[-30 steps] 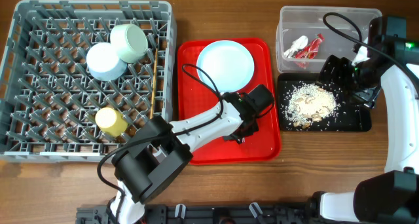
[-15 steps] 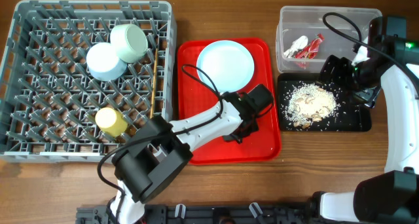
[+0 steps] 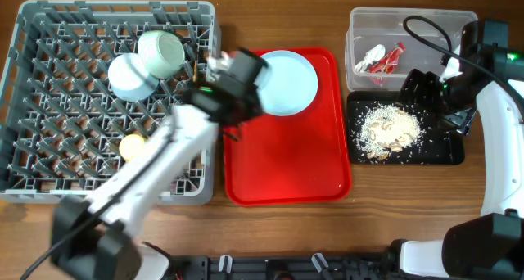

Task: Sort waste into correct bins and load items into the dishwasher rack
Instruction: 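Place the white fork into the dish rack with the left gripper, then grasp the edge of the white plate with the left gripper, then stand the white plate upright in the dish rack with the left gripper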

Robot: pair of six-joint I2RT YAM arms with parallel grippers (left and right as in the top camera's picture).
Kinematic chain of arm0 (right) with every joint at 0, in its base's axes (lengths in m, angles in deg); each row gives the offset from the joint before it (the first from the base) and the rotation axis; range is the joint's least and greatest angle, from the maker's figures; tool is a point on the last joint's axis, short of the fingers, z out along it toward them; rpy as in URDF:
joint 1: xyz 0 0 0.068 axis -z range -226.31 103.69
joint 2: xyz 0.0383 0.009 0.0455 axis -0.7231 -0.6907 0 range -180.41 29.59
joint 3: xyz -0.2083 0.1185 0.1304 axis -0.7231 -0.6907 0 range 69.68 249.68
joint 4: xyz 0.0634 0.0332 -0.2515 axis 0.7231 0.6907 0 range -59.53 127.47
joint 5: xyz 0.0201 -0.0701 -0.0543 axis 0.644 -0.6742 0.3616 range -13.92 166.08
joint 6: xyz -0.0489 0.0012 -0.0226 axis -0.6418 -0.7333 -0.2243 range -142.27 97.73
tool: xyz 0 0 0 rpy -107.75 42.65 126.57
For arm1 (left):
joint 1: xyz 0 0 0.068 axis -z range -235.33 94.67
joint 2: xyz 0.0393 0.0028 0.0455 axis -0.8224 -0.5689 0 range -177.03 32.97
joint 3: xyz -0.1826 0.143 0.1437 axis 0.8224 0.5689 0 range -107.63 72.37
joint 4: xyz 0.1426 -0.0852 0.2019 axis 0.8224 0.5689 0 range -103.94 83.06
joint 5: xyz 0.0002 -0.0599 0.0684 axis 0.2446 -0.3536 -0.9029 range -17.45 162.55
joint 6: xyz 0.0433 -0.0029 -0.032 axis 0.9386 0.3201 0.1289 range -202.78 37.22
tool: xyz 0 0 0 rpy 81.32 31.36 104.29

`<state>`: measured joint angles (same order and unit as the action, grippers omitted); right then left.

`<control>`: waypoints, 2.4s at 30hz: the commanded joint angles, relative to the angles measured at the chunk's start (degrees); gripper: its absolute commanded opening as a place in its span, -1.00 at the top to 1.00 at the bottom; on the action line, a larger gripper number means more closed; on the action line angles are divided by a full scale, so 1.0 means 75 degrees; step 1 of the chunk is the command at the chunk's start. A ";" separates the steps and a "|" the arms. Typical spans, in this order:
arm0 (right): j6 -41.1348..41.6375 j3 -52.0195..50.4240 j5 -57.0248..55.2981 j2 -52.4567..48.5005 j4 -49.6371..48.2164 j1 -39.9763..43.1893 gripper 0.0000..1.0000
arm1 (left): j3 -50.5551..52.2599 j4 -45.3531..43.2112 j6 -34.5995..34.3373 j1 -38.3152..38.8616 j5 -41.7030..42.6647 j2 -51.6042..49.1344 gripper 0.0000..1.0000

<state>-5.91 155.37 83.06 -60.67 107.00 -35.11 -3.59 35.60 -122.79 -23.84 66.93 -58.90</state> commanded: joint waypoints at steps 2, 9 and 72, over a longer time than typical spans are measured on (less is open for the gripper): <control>-0.0125 0.0012 -0.0079 0.0163 0.0003 0.0003 -1.00 | -0.0003 0.0187 0.3244 -0.1553 -0.0163 0.0516 0.92; -0.0125 0.0012 -0.0076 0.0163 0.0009 0.0003 -0.99 | -0.0003 0.0093 0.4482 -0.2573 0.0807 -0.0606 0.92; -0.0157 0.0009 -0.0079 0.0163 0.0006 0.0003 -0.99 | -0.0761 -0.1973 0.5406 0.1180 0.0807 -0.2215 0.92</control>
<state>-6.08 155.37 83.09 -60.67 106.98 -35.11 -7.57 20.67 -76.32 -14.93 72.61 -82.58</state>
